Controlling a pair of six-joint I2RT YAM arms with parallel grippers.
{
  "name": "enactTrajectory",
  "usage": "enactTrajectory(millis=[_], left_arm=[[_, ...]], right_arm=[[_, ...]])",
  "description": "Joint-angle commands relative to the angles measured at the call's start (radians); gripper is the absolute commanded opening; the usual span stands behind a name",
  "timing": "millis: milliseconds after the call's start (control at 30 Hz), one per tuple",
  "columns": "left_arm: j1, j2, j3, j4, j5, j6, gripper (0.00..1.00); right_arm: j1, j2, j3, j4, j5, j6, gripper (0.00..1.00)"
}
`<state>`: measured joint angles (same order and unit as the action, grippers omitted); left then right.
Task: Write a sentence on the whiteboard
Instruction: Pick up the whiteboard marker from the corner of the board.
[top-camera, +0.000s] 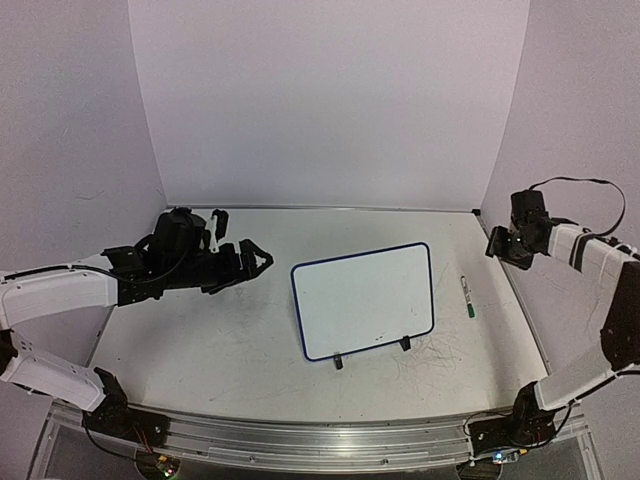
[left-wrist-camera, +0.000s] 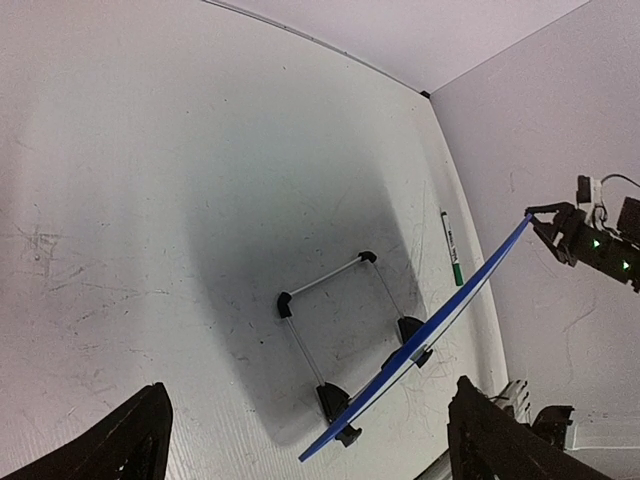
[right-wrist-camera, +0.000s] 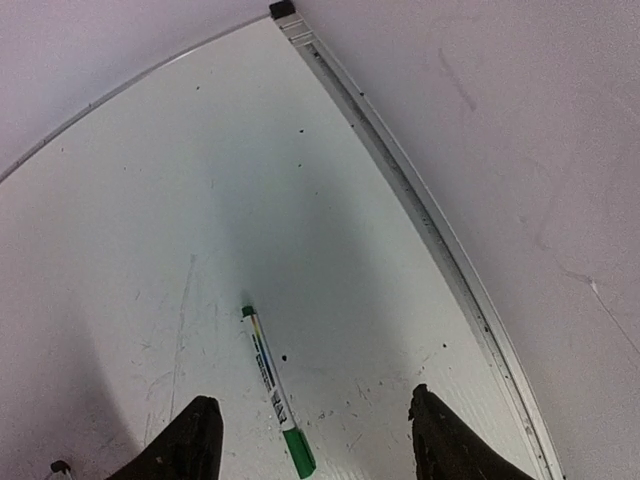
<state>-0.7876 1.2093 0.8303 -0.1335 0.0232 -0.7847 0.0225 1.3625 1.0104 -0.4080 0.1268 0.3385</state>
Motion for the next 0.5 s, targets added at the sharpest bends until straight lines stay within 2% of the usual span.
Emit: enactTrajectory(millis=[0, 233, 467], left_arm=[[-0.003, -0.021, 0.025, -0.010, -0.033, 0.018, 0.97], [-0.001, -0.017, 0.031, -0.019, -0.047, 0.042, 0.97], [-0.001, -0.020, 0.030, -0.028, -0.049, 0.057, 0.97]], right_arm=[[-0.008, 0.155, 0.143, 0.020, -0.119, -0.174, 0.64], [-0.008, 0.412, 0.238, -0.031, -0.118, -0.221, 0.59], [-0.007, 0.546, 0.255, -0.048, -0.159, -0.237, 0.51]])
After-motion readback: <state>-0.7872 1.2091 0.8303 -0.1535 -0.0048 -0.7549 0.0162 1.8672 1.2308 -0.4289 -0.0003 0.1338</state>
